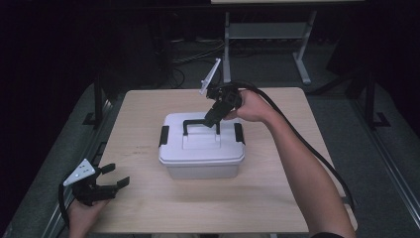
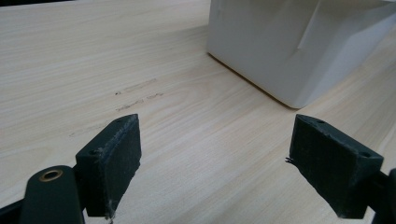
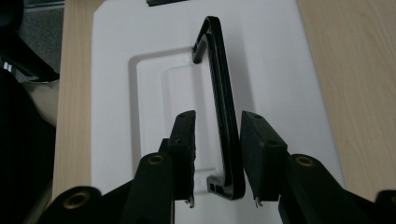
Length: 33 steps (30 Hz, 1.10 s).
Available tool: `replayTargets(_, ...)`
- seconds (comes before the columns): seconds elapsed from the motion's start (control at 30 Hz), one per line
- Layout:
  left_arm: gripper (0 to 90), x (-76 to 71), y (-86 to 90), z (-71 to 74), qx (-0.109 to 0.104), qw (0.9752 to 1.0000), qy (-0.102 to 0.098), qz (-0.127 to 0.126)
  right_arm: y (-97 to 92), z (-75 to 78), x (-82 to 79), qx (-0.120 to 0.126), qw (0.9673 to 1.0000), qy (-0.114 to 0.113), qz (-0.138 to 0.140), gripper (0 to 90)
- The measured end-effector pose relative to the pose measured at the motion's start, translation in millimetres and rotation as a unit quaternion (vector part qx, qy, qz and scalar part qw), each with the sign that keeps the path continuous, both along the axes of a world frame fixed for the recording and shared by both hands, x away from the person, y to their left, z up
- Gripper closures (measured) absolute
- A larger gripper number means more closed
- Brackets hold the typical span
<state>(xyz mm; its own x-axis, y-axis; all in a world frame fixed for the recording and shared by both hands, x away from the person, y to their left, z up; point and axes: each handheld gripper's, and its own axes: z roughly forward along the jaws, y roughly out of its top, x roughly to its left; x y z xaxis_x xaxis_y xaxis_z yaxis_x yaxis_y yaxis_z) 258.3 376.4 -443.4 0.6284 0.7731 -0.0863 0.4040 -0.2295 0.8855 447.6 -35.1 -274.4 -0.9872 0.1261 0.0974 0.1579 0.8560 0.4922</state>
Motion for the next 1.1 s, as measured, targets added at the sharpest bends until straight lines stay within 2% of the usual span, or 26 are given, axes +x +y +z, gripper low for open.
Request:
replayTargets(0.4, 16.0, 0.7, -0.6, -0.4, 0.002, 1.0, 0.002, -0.003, -25.7, 5.0, -1.9, 0.008, 0.9994, -0.01, -0.032, 60.4)
replayTargets(0.6, 16.0, 1.3, -1.7, -0.7, 0.003, 1.0, 0.003, -0.003, -39.4, 4.0, -4.6, 0.013, 0.9987, -0.007, -0.048, 56.4)
replayTargets(1.1, 16.0, 4.4, -6.1, -3.7, 0.006, 0.9999, 0.012, -0.01, -87.2, -1.1, -16.6, 0.024, 0.9955, -0.002, -0.092, 51.4)
